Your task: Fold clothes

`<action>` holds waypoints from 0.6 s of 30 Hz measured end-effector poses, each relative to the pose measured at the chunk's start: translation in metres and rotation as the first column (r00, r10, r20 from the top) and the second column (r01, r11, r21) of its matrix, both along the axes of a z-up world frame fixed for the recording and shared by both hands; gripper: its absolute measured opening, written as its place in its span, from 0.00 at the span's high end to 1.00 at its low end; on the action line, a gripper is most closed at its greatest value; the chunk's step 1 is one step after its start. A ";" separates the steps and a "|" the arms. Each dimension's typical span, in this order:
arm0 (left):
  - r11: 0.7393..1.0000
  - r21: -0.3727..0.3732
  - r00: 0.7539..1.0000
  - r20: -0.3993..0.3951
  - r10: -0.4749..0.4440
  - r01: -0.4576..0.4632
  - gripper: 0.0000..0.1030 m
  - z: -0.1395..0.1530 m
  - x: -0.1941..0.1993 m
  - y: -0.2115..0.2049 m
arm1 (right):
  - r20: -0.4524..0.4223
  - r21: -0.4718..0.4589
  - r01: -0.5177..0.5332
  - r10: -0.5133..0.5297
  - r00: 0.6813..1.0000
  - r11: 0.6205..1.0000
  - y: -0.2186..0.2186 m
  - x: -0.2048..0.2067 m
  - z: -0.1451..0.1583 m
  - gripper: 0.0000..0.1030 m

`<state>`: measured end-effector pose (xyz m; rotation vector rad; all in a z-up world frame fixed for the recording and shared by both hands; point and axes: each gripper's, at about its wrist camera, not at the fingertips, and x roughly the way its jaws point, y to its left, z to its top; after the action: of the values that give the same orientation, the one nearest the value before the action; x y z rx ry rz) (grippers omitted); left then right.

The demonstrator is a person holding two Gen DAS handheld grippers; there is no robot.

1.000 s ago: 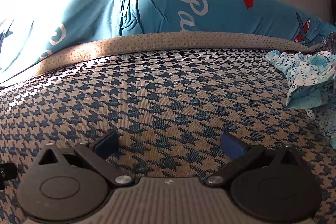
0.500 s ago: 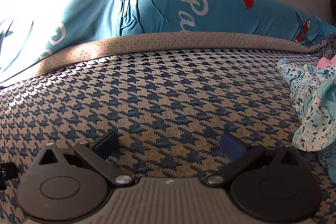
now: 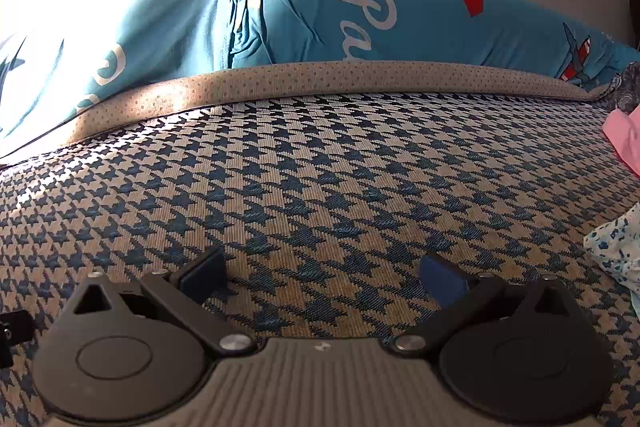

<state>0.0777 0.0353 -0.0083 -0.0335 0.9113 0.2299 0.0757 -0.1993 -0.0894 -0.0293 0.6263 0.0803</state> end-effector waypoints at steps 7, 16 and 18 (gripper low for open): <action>1.000 0.010 1.000 0.006 -0.027 0.027 0.00 0.001 -0.004 -0.001 | 0.000 0.000 0.000 0.000 1.000 1.000 0.000 0.000 0.000 0.00; 0.999 0.013 0.999 0.000 -0.046 0.046 0.00 0.005 -0.048 0.000 | 0.000 0.000 0.001 -0.001 1.000 1.000 0.000 0.000 0.000 0.00; 0.999 0.019 0.999 0.002 -0.041 0.041 0.00 0.007 -0.062 -0.001 | 0.000 0.000 0.000 0.000 1.000 1.000 0.000 0.000 0.000 0.00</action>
<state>0.0159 0.0343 -0.0014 0.0022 0.9065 0.2003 0.0758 -0.1991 -0.0896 -0.0291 0.6259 0.0799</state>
